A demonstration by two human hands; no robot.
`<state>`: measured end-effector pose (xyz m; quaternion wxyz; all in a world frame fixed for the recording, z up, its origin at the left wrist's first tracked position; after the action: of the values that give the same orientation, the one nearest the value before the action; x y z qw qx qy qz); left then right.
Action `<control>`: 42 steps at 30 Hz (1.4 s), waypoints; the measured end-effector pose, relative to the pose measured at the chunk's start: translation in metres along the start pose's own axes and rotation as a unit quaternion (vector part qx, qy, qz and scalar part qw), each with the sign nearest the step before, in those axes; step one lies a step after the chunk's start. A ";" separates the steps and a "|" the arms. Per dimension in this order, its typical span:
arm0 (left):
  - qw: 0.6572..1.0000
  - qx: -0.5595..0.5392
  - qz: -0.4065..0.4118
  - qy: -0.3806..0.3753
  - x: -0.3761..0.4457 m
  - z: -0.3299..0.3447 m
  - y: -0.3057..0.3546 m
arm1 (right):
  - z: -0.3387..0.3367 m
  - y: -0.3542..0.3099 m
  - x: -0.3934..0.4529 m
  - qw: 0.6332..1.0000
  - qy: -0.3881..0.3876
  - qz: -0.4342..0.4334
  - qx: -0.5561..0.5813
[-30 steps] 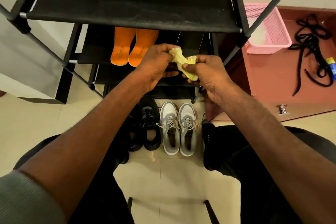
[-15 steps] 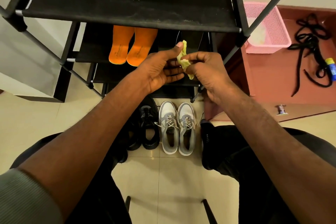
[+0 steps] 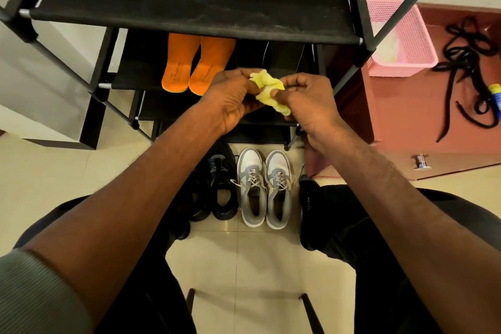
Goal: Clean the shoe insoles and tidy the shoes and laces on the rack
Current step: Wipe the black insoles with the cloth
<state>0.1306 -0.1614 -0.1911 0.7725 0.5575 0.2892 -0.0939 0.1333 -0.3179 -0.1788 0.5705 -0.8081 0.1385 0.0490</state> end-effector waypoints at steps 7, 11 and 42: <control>0.998 0.039 -0.046 -0.037 -0.003 0.000 -0.008 | -0.008 0.003 0.003 0.998 0.047 0.023 0.047; 0.991 0.124 0.000 -0.041 -0.004 0.005 -0.011 | -0.011 0.001 0.002 0.995 0.082 0.025 0.052; 0.998 0.050 0.046 -0.002 0.001 -0.003 -0.001 | -0.003 0.014 0.006 0.976 -0.047 0.146 0.157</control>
<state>0.1304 -0.1588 -0.1928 0.7475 0.6083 0.2566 -0.0739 0.1347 -0.3259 -0.1915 0.6825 -0.6766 0.2339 0.1471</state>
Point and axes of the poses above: each hand's wrist, its own x-axis towards the middle knuckle, its own z-axis out of the palm, y = z × x, the point moved 4 cm from there along x, towards the middle knuckle, and after that the axes turned 8 degrees about y, right-handed, at the moved point
